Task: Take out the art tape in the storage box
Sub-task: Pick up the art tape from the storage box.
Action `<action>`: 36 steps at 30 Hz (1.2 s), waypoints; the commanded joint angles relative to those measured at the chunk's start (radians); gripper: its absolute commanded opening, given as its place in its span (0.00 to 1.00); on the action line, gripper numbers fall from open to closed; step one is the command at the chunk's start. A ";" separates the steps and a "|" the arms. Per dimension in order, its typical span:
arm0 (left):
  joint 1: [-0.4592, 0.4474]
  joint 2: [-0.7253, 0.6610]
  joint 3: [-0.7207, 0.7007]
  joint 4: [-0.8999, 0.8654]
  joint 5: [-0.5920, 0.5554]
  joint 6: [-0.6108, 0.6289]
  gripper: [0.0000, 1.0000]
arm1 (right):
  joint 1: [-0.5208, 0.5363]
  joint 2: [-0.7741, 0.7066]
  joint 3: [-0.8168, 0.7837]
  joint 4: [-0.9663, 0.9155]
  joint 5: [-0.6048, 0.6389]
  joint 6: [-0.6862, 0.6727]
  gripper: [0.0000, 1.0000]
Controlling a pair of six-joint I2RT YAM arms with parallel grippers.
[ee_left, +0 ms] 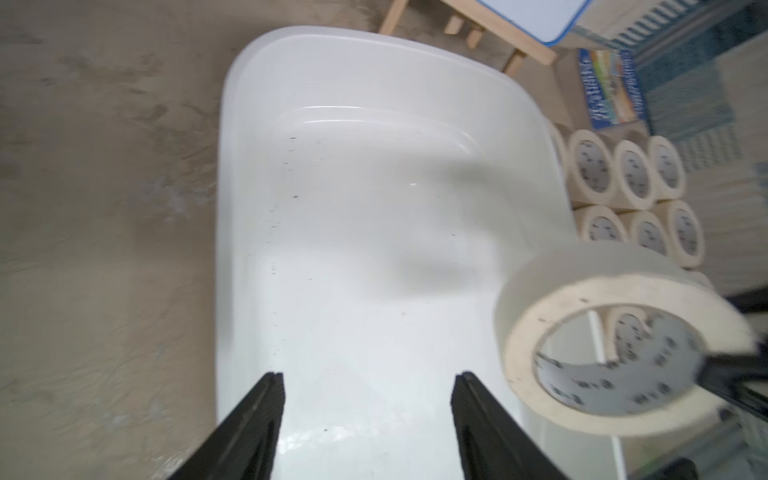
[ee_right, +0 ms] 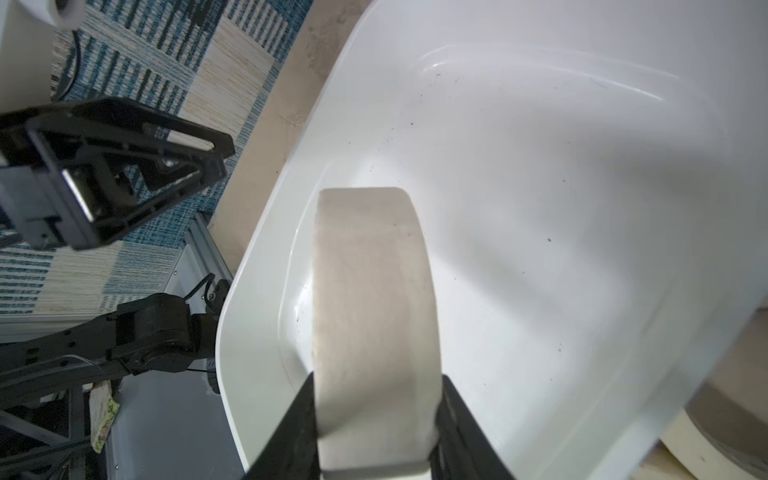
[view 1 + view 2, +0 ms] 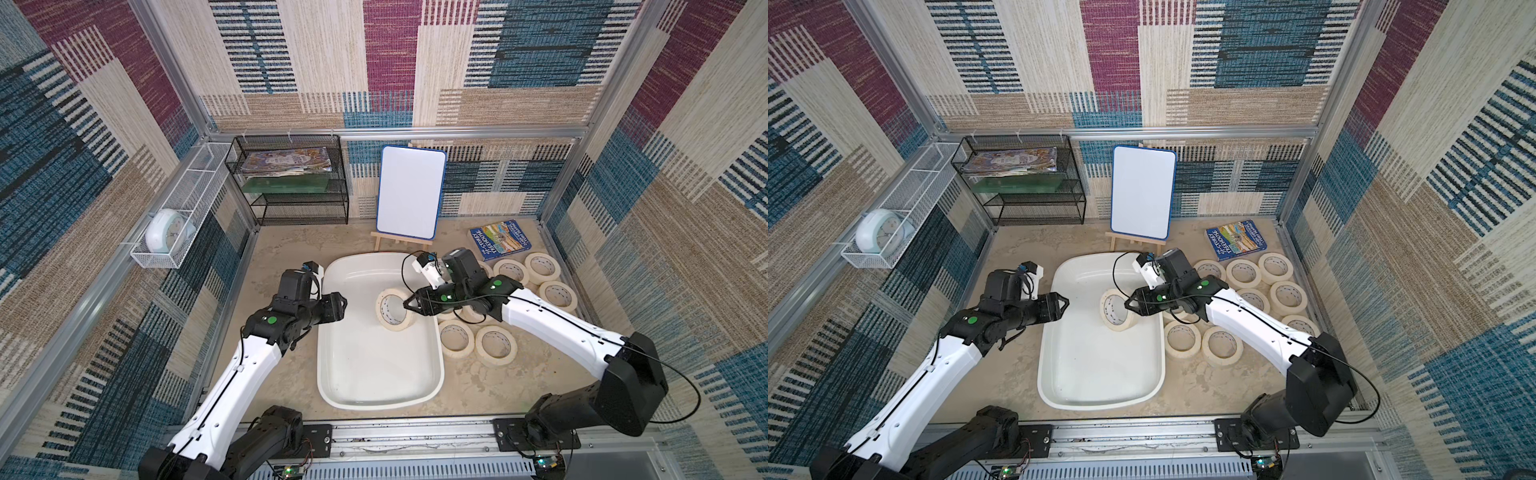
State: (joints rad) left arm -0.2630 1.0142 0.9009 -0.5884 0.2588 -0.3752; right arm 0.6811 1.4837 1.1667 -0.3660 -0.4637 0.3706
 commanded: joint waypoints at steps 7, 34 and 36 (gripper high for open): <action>-0.105 0.042 0.039 -0.017 0.132 0.122 0.78 | -0.005 0.110 0.097 0.066 -0.231 -0.023 0.00; -0.161 0.205 0.150 -0.033 -0.116 0.121 0.00 | -0.006 0.150 0.121 -0.011 -0.171 -0.089 0.52; -0.161 0.220 0.166 -0.070 -0.154 0.119 0.00 | 0.006 0.131 0.136 -0.059 -0.021 -0.097 0.65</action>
State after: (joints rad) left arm -0.4263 1.2236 1.0454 -0.6319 0.1696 -0.2379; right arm 0.6800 1.6318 1.2858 -0.3241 -0.6727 0.3286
